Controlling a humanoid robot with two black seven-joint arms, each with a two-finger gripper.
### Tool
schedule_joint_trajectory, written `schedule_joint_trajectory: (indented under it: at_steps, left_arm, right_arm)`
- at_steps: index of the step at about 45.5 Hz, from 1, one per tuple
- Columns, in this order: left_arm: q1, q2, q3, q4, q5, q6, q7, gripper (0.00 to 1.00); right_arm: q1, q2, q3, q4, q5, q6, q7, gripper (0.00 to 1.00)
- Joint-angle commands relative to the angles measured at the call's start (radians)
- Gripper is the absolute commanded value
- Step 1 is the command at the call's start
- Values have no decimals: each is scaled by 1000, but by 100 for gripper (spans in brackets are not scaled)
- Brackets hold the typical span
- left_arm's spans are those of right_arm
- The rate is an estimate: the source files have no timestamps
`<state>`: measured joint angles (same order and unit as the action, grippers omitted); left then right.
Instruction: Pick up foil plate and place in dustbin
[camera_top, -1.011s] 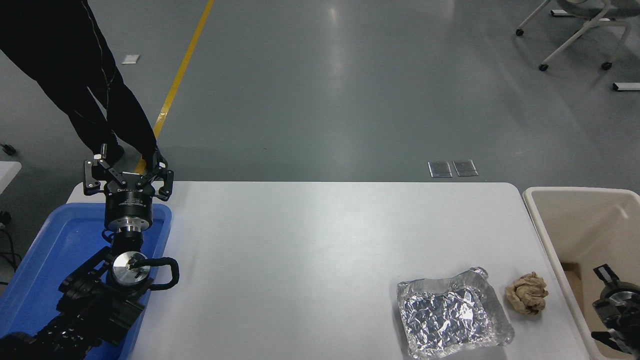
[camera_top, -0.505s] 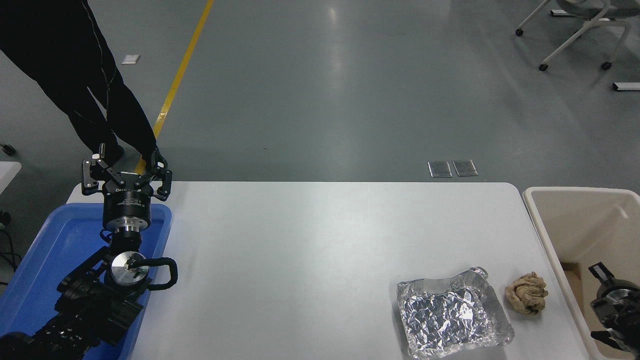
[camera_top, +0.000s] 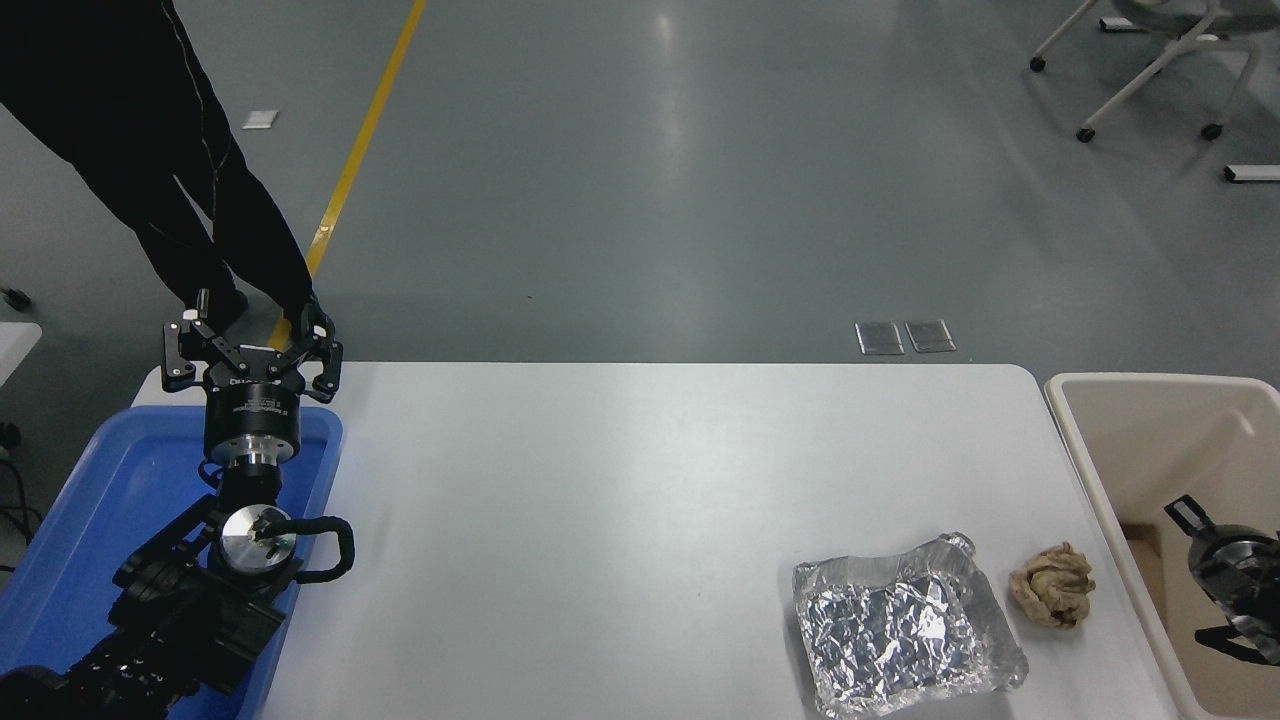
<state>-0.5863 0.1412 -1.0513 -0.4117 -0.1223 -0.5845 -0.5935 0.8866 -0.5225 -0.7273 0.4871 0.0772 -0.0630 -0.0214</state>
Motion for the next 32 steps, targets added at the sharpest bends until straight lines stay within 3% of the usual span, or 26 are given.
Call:
schedule_joint_trajectory:
  at_steps: [1,2,16,23,32]
  left_arm:
    - [-1,0,1,-2,1,0,3,99]
    - [-1,0,1,-2,1,0,3,99]
    - [-3,0,1,-4,3,0,4,99]
    - [-3,0,1,-2,3,0,4,99]
    - [-3,0,1,-4,3,0,4,99]
  right_arm:
    - [406,-109,-297,453,6,6,0,96]
    - [482,-112,-346,526,0,21,0,100]
    - [1086,16,-590,978,-2,232,3,100]
    - [1285,75,-589,1077,-2,419,3,100]
    - [1442,64,-483,1102,-2,690,3,100]
